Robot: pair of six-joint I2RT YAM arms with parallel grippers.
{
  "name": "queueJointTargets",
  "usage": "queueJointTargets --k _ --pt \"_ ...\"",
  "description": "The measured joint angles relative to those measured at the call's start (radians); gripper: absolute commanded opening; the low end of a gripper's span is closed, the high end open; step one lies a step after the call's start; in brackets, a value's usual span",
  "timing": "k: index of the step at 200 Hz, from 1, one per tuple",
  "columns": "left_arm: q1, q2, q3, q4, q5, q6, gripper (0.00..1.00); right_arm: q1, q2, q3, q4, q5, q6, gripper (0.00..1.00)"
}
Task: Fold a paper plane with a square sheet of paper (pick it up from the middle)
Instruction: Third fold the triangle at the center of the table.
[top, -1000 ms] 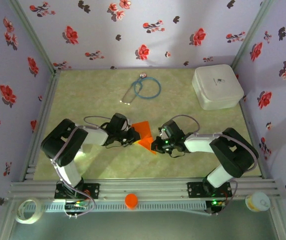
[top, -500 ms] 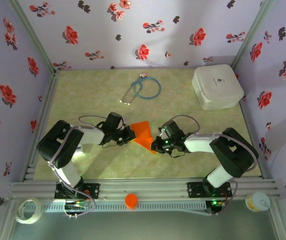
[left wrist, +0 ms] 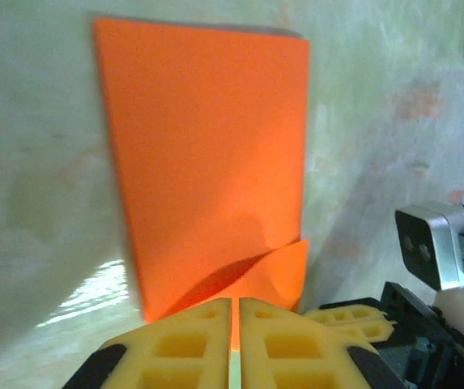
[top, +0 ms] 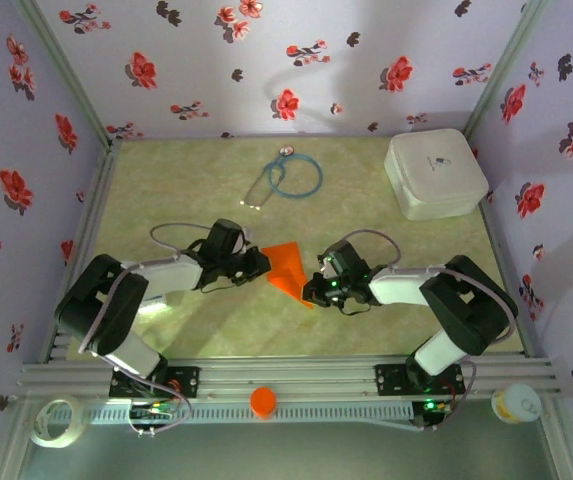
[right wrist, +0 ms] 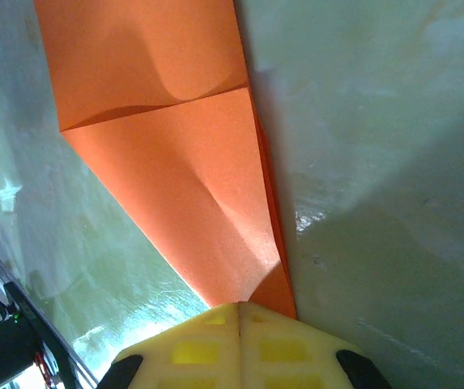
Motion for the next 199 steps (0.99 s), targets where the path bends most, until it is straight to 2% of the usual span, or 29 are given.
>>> queueJointTargets --k 42,68,136,199 --pt "-0.051 0.099 0.055 0.015 0.025 0.004 0.1 0.0 0.0 0.0 0.0 0.0 0.003 0.02" --pt "-0.059 0.158 0.063 0.001 0.025 0.006 0.07 0.0 -0.002 0.0 0.0 0.0 0.003 0.04" --pt "-0.059 0.172 0.083 -0.031 0.023 0.043 0.04 0.004 -0.105 0.0 -0.053 0.023 -0.002 0.09" --pt "-0.059 0.175 0.1 -0.061 0.023 0.062 0.04 0.051 0.016 0.08 -0.109 0.016 -0.054 0.09"
